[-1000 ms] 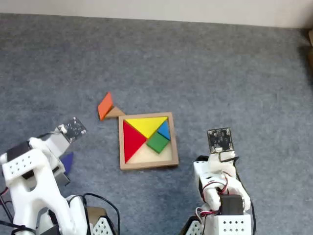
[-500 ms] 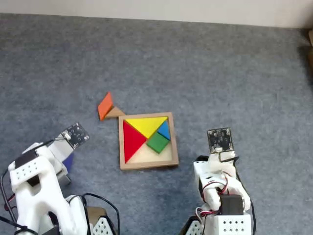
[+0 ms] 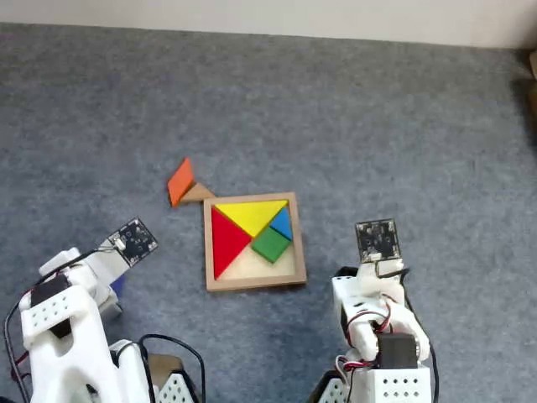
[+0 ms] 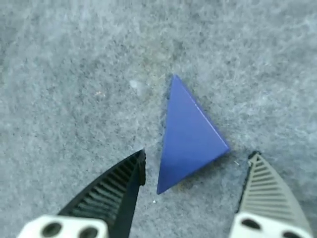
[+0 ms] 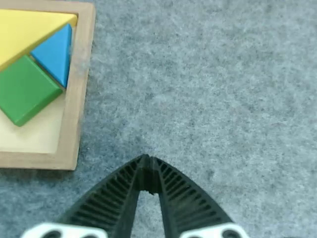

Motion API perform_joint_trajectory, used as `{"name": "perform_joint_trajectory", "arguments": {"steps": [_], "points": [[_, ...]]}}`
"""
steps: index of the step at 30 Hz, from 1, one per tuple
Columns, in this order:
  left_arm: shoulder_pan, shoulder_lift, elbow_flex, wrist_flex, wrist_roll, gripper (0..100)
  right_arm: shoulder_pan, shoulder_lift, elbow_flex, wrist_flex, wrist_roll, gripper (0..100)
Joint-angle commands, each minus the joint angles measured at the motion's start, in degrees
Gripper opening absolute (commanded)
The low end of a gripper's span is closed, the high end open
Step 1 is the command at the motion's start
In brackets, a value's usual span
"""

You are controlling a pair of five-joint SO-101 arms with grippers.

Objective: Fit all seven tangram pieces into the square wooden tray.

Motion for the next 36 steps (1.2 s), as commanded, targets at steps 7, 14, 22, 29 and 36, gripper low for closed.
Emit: {"name": "perform_joint_trajectory", "arguments": {"steps": [7, 14, 22, 29, 36], "points": [[9.01, 0.04, 0.40, -2.29, -10.29, 30, 0.66, -0.40, 8.13, -1.36, -0.62, 0.5], [12.09, 0.13, 0.57, -2.20, -10.55, 18, 0.66, -0.40, 8.13, -1.36, -0.62, 0.5], [11.74, 0.04, 4.00, -2.20, -13.63, 17, 0.66, -0.40, 8.13, -1.36, -0.62, 0.5], [10.07, -0.40, 3.38, -2.11, -8.97, 27, 0.66, -0.40, 8.13, -1.36, -0.62, 0.5], [8.04, 0.04, -7.43, 10.02, -4.57, 30, 0.66, -0.40, 8.13, -1.36, -0.62, 0.5]]}}
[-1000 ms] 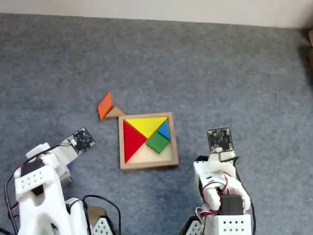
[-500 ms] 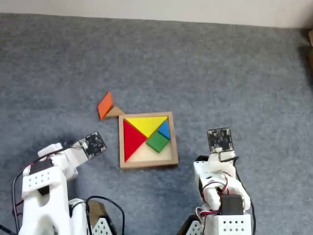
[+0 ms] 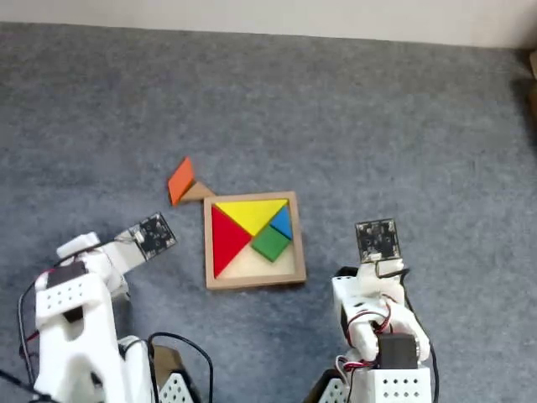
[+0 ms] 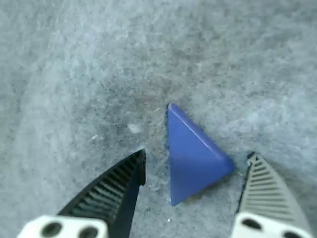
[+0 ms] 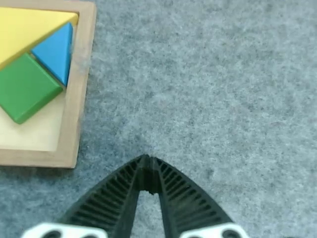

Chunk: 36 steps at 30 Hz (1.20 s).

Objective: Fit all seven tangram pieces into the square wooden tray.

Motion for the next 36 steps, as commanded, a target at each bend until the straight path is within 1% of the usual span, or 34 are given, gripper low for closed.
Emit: {"name": "perform_joint_trajectory", "arguments": {"steps": [1, 3, 5, 12, 17, 21, 23, 27, 29, 32, 36], "points": [[-0.22, 0.22, -8.48, 12.84, -4.57, 29, 0.66, -0.40, 8.13, -1.36, -0.62, 0.5], [-0.22, 0.31, -13.93, 20.13, -4.57, 29, 0.66, -0.40, 8.13, -1.36, -0.62, 0.5], [-0.13, 0.31, -17.63, 24.00, -4.66, 29, 0.66, -0.40, 8.13, -1.36, -0.62, 0.5], [-0.04, 0.31, -16.31, 22.86, -4.84, 29, 0.66, -0.40, 8.13, -1.36, -0.62, 0.5], [-1.10, 0.75, -14.11, 17.76, -4.84, 29, 0.66, -0.40, 8.13, -1.36, -0.62, 0.5], [-1.63, 8.04, -17.54, 17.14, -4.75, 29, 0.66, -0.40, 8.13, -1.36, -0.62, 0.5], [-2.59, 14.55, -21.58, 17.49, -4.57, 29, 0.66, -0.40, 8.13, -1.36, -0.62, 0.5], [-4.70, 26.86, -31.34, 23.91, -4.84, 29, 0.66, -0.40, 8.13, -1.36, -0.62, 0.5], [-4.88, 31.08, -34.77, 25.58, -4.92, 29, 0.66, -0.40, 8.13, -1.36, -0.62, 0.5], [-4.88, 33.80, -36.26, 25.76, -5.27, 29, 0.66, -0.40, 8.13, -1.36, -0.62, 0.5], [-5.14, 33.89, -34.24, 25.93, -10.37, 29, 0.66, -0.40, 8.13, -1.36, -0.62, 0.5]]}}
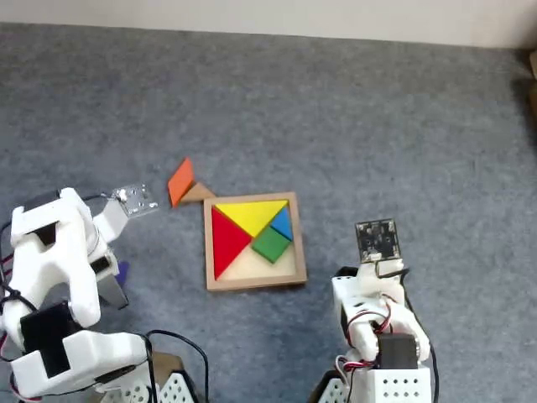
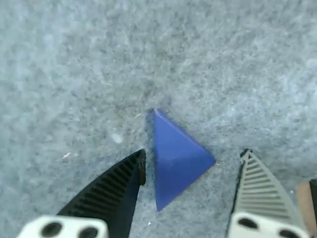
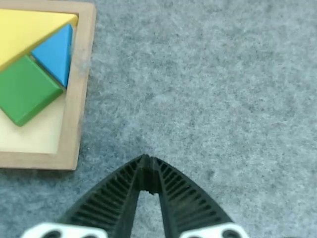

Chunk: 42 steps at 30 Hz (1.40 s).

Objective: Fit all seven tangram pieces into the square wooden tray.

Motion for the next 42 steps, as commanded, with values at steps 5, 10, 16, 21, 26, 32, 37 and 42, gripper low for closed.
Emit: {"name": "perform_joint_trajectory", "arguments": {"steps": [5, 10, 16, 21, 26, 32, 37, 42], "points": [[-3.82, 0.66, -0.04, -0.88, -12.22, 29, 0.66, -0.40, 8.13, -1.36, -0.62, 0.5], [-5.14, 0.75, 3.03, -5.36, -14.24, 29, 0.66, -0.40, 8.13, -1.36, -0.62, 0.5], [-4.97, 0.75, 4.62, -7.82, -14.15, 29, 0.66, -0.40, 8.13, -1.36, -0.62, 0.5], [-4.79, 0.75, 4.62, -7.82, -14.15, 24, 0.66, -0.40, 8.13, -1.36, -0.62, 0.5], [-4.79, 0.75, 4.70, -7.47, -14.15, 21, 0.66, -0.40, 8.13, -1.36, -0.62, 0.5], [-4.79, 0.13, 4.70, -7.12, -14.15, 19, 0.66, -0.40, 8.13, -1.36, -0.62, 0.5], [-3.82, 0.04, 4.26, -3.16, -14.15, 12, 0.66, -0.40, 8.13, -1.36, -0.62, 0.5], [-3.03, -2.51, 4.70, -1.85, -14.15, 9, 0.66, -0.40, 8.13, -1.36, -0.62, 0.5]]}}
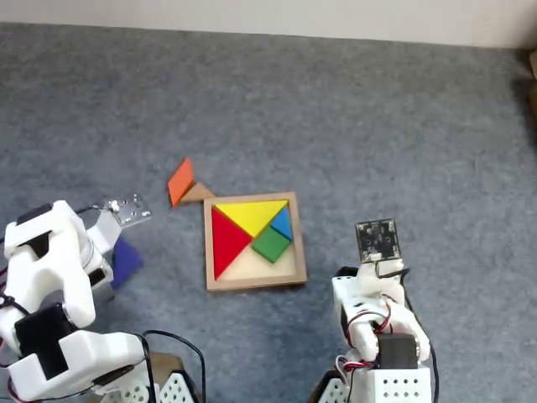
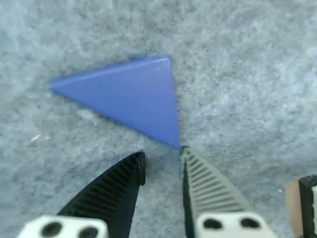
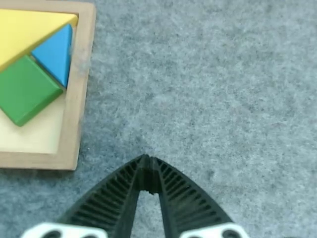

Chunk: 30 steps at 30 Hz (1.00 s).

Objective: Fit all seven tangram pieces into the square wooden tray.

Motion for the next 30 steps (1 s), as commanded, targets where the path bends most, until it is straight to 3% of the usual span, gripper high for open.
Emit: {"name": "perform_joint_trajectory", "arguments": {"steps": [1, 10, 18, 30], "points": [[0.92, -4.00, 0.22, 1.67, -14.15, 8, 0.66, -0.40, 8.13, -1.36, -0.62, 0.5], [0.92, -17.71, 1.45, 7.47, -12.75, 9, 0.66, -0.40, 8.13, -1.36, -0.62, 0.5], [1.01, -23.25, 2.42, 7.30, 8.00, 32, 0.66, -0.40, 8.13, -1.36, -0.62, 0.5], [2.24, -23.08, 1.01, 7.21, 41.32, 33, 0.66, -0.40, 8.13, -1.10, -0.62, 0.5]]}}
